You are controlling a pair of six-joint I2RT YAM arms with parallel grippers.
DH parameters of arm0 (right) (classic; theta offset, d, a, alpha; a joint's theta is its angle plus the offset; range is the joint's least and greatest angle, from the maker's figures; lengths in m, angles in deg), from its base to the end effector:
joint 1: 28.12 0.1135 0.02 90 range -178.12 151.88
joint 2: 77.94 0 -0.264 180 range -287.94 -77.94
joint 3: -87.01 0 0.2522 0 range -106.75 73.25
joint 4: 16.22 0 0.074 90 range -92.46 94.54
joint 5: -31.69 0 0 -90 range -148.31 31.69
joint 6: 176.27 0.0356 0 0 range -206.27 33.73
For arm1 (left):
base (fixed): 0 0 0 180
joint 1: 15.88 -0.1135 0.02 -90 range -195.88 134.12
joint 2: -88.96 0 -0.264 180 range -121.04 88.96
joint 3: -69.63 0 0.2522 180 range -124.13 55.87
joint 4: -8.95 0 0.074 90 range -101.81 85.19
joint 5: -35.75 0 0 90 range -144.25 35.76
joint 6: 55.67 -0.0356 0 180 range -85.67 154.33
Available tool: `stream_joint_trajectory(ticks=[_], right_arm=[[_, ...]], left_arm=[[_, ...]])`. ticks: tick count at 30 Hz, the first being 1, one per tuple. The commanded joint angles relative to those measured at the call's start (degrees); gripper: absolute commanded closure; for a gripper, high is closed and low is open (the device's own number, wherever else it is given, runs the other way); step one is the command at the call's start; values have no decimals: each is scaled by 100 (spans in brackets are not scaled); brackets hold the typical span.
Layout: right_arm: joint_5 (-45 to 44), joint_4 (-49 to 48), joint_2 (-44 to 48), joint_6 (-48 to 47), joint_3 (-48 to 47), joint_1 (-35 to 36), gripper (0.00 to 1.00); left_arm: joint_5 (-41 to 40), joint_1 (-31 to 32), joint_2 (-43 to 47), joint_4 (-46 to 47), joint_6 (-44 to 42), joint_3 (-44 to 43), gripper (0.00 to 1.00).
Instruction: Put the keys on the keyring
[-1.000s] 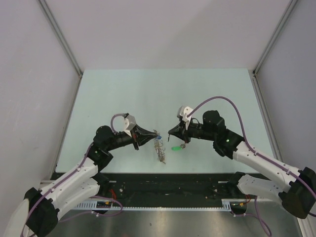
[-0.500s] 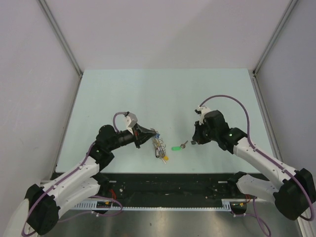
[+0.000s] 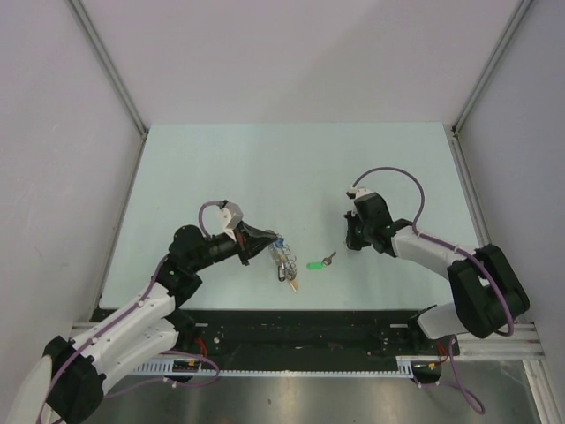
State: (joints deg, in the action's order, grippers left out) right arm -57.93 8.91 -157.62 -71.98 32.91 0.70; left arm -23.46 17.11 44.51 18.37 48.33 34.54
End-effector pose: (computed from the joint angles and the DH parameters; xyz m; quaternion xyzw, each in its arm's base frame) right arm 0.2361 0.1302 0.1795 -0.1202 0.9341 0.1264 0.3115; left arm 0.1452 -0.1160 0.2575 0.2976 0.6411 -0.4440 0.5507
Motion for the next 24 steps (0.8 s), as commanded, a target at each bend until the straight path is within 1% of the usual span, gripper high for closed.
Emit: stream_joint_trajectory(ticks=[1,3,5,6,8,9,12,15,19,21,22,24], right_arm=[[-284,-1075,-442,-259,-53,-78,100],[-232,-1600,-592,-347,-18,-43,100],[-258,-1831,-654,-452,34,27,100],[-267,-2119,-680,-470,87,36,100],[-267,-2498,-724,-505,314,36,100],[-258,-2891,-742,-505,412,36,100],[-197,-3447,-803,-611,650,36,100],[-117,-3546,-935,-708,685,71,100],[-196,-3485,-830,-716,773,115,99],[-170,-3415,-673,-708,808,124,93],[-161,-3379,-611,-690,817,124,83],[-118,-3257,-366,-681,808,133,71]], left_arm=[[-90,23,156,301,-29,-48,100],[-99,23,147,310,-20,-39,100],[-90,23,138,319,-29,-48,100],[-99,23,155,310,-20,-48,100],[-125,23,191,310,-29,-30,100],[-143,23,199,327,-29,-4,100],[-152,23,235,328,-29,5,100],[-161,23,243,354,-20,23,100],[-178,23,270,363,-11,32,100],[-187,23,261,371,-11,40,100],[-178,23,270,372,6,40,100],[-187,23,261,380,6,58,100]])
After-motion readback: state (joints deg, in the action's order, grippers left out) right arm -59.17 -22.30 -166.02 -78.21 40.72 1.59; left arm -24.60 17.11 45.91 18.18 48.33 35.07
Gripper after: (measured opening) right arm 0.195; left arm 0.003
